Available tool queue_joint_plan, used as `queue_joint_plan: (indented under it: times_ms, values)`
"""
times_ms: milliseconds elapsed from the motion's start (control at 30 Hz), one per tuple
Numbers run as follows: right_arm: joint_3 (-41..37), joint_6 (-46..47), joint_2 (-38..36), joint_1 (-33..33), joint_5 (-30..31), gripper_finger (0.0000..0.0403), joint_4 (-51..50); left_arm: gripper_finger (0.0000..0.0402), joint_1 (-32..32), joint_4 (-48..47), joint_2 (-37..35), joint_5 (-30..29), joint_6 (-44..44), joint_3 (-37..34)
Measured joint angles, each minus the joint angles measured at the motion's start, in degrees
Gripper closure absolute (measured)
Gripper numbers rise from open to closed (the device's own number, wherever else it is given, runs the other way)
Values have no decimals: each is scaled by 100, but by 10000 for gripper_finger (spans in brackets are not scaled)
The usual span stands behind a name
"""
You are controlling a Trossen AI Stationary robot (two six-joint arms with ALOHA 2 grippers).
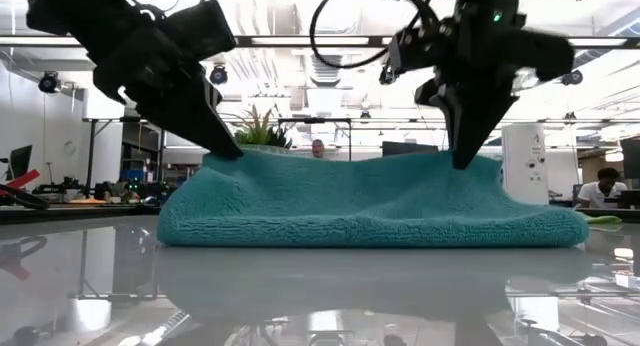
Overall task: Fold microfiber towels
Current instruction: Fold the blue microfiber cloth
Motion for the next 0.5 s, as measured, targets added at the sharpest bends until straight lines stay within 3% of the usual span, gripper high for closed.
queue_joint_plan:
  times_ms: [500]
  values:
    - [-13, -241, 202, -191, 121, 394, 53, 401, 350, -184, 94, 0, 740, -7]
